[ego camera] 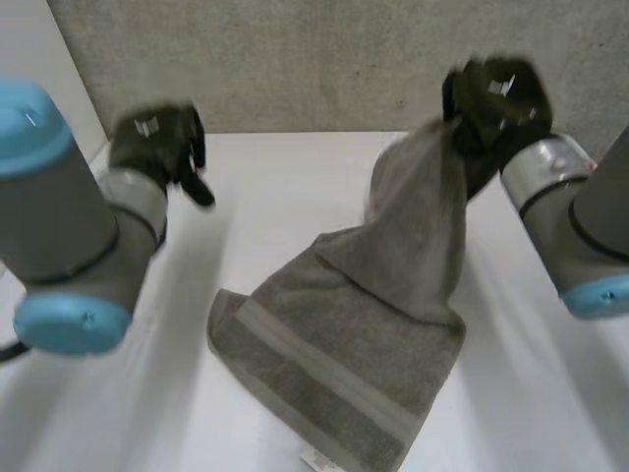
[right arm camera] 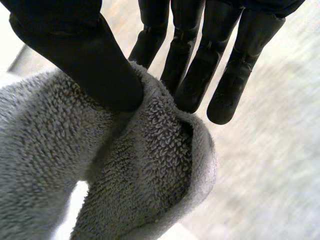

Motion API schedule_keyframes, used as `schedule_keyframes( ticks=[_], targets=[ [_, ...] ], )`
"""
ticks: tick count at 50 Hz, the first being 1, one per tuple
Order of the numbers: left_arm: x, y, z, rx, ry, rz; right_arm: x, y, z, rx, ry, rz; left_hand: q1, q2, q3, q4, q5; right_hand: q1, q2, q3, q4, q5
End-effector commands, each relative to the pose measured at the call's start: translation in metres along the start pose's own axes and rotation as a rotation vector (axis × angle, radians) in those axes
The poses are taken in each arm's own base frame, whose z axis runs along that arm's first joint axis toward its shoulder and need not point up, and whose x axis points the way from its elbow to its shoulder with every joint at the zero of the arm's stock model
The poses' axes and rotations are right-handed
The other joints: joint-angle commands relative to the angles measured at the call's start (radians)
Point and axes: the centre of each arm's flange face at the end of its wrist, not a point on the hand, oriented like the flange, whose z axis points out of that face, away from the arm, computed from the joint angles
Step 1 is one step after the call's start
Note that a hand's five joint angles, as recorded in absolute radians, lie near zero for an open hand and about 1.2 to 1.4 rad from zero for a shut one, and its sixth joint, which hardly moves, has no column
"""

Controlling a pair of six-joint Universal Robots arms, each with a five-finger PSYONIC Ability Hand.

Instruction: Fold the towel.

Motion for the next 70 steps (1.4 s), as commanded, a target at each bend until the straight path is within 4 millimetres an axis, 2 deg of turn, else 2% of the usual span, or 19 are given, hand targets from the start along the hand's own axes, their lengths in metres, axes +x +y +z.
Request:
schedule_keyframes(
  ticks=[1,2,6,14,22,33,35,41,44,48,49,50,52,57,61,64,66,69,70],
  targets=[
    [0.017,0.075,-0.027,-0.224,0.125,0.039,-0.015,0.014,-0.023,-0.127,-0.12,0.006,-0.808,-0.819,-0.817,-0.818,0.144,0.035,0.232,0.202,0.204,0.248],
    [0.021,0.085,-0.028,-0.249,0.162,0.04,-0.012,-0.001,-0.025,-0.085,-0.126,0.004,-1.032,-1.043,-1.041,-1.042,-0.08,0.035,0.232,0.202,0.204,0.248],
    [0.028,0.093,-0.026,-0.259,0.213,0.021,0.0,-0.057,-0.037,0.071,-0.105,-0.012,-1.01,-1.021,-1.019,-1.02,-0.058,0.035,0.232,0.202,0.204,0.248],
    [0.035,0.112,-0.009,-0.239,0.22,0.018,0.013,-0.12,-0.065,0.238,-0.065,-0.013,-0.993,-1.004,-1.002,-1.003,-0.041,0.035,0.232,0.202,0.204,0.248],
    [0.037,0.143,0.0,-0.309,0.218,0.037,0.018,-0.143,-0.086,0.282,-0.046,-0.017,-0.75,-0.761,-0.759,-0.76,0.202,0.035,0.232,0.202,0.204,0.248],
    [0.038,0.147,0.006,-0.313,0.214,0.046,0.021,-0.14,-0.085,0.249,-0.038,-0.013,-0.209,-0.22,-0.218,-0.219,0.743,0.035,0.232,0.202,0.204,0.248],
    [0.037,0.144,0.008,-0.304,0.195,0.049,0.022,-0.141,-0.085,0.252,-0.033,-0.014,0.188,0.177,0.179,0.178,1.14,0.035,0.232,0.202,0.204,0.248],
    [0.032,0.13,0.014,-0.262,0.148,0.071,0.028,-0.14,-0.081,0.249,-0.011,-0.023,0.19,0.179,0.181,0.18,1.142,0.035,0.232,0.202,0.204,0.248],
    [0.029,0.105,0.024,-0.177,0.123,0.119,0.03,-0.138,-0.079,0.244,-0.008,-0.026,0.19,0.179,0.181,0.18,1.142,0.035,0.232,0.202,0.204,0.248],
    [0.026,0.069,0.04,-0.057,0.098,0.164,0.033,-0.108,-0.048,0.187,-0.002,-0.029,0.19,0.179,0.181,0.18,1.142,0.035,0.232,0.202,0.204,0.248],
    [0.016,0.029,0.058,0.067,0.038,0.176,0.036,-0.103,-0.034,0.202,0.012,-0.032,0.19,0.179,0.181,0.18,1.142,0.035,0.232,0.202,0.204,0.248],
    [0.016,0.029,0.059,0.068,0.037,0.177,0.037,-0.099,-0.02,0.222,0.018,-0.035,0.19,0.179,0.181,0.18,1.142,0.035,0.232,0.202,0.204,0.248],
    [0.008,-0.033,0.073,0.249,-0.034,0.154,0.038,-0.097,-0.007,0.257,0.029,-0.04,0.19,0.179,0.181,0.18,1.142,0.035,0.232,0.202,0.204,0.248],
    [0.004,-0.085,0.073,0.388,-0.074,0.119,0.047,-0.105,0.019,0.415,0.107,-0.048,0.19,0.179,0.181,0.18,1.142,0.035,0.232,0.202,0.204,0.248],
    [0.0,-0.09,0.067,0.377,-0.09,0.116,0.053,-0.107,0.027,0.501,0.15,-0.061,0.19,0.179,0.181,0.18,1.142,0.035,0.232,0.202,0.204,0.248],
    [-0.003,-0.064,0.058,0.27,-0.096,0.133,0.051,-0.093,0.028,0.485,0.147,-0.063,0.19,0.179,0.181,0.18,1.142,0.035,0.232,0.202,0.204,0.248],
    [-0.004,-0.028,0.047,0.148,-0.079,0.162,0.046,-0.064,0.025,0.384,0.126,-0.05,0.19,0.179,0.181,0.18,1.142,0.035,0.232,0.202,0.204,0.248],
    [-0.005,-0.006,0.04,0.076,-0.068,0.18,0.042,-0.045,0.022,0.305,0.103,-0.045,0.19,0.179,0.181,0.18,1.142,0.035,0.232,0.202,0.204,0.248],
    [-0.003,0.018,0.03,0.0,-0.05,0.199,0.035,-0.021,0.017,0.204,0.062,-0.032,0.19,0.179,0.181,0.18,1.142,0.035,0.232,0.202,0.204,0.248]
  ],
)
